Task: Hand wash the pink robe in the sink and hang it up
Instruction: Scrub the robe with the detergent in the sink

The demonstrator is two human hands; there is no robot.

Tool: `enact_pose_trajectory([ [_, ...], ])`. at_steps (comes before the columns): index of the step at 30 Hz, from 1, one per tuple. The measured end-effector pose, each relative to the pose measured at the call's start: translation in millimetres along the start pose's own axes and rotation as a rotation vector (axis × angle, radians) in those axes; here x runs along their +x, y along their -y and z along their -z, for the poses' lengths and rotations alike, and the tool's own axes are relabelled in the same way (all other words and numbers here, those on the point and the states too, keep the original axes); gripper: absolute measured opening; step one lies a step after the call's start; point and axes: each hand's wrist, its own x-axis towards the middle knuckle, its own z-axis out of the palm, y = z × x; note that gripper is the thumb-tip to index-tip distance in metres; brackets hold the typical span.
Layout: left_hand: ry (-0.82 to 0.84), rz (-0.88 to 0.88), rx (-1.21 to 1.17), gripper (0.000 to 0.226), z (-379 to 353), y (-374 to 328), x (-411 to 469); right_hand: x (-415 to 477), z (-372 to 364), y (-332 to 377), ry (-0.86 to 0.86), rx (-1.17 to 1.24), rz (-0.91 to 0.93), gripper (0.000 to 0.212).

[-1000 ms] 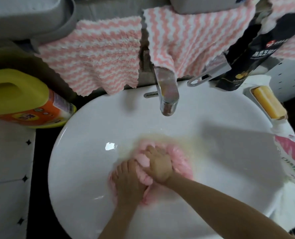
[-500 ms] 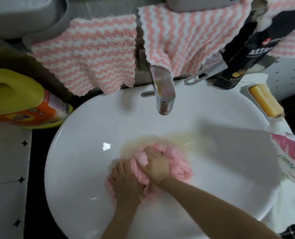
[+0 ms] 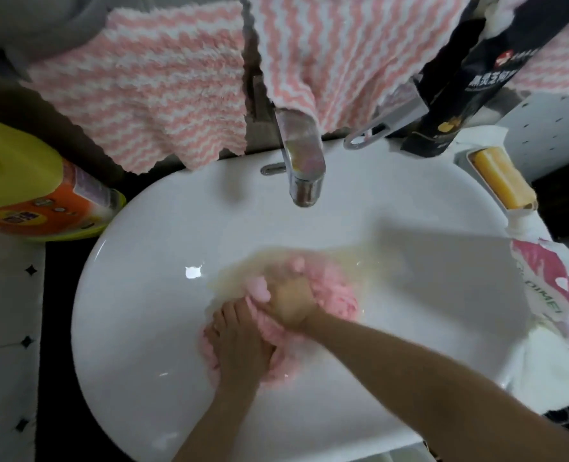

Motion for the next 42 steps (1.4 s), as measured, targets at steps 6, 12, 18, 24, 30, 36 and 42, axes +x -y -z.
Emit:
enact_pose_trajectory([
  [6, 0.163, -0.061, -0.071, 0.059, 14.9, 6.6, 6.1, 25.6, 25.9, -19.8, 0.128, 0.101, -0.174, 0.045],
  [12, 0.272, 0.094, -0.727, 0.058, 53.9, 46.0, 13.6, 26.0, 112.1, -63.8, 0.069, 0.615, -0.709, 0.025],
  [18, -0.207, 0.535, -0.942, 0.037, 75.6, 44.1, 29.6, -10.8, 146.9, -78.3, -0.324, 0.005, -0.257, 0.033],
  [24, 0.097, -0.111, -0.236, 0.074, 49.5, -6.7, -3.3, -50.0, 92.3, -87.0, 0.421, -0.417, 0.18, 0.107],
  [30, 0.318, -0.222, 0.055, 0.095, 24.0, -8.1, 7.5, -31.0, 87.0, -88.9, 0.422, -0.373, 0.156, 0.097],
  [36, 0.05, -0.346, -0.123, 0.07, 32.1, 7.8, 11.0, -36.3, 87.2, -91.0, 0.239, -0.239, 0.281, 0.035],
  [42, 0.477, 0.005, -0.727, 0.063, 63.2, 19.9, 19.6, -2.5, 134.7, -60.8, 0.713, -0.124, -0.13, 0.041],
])
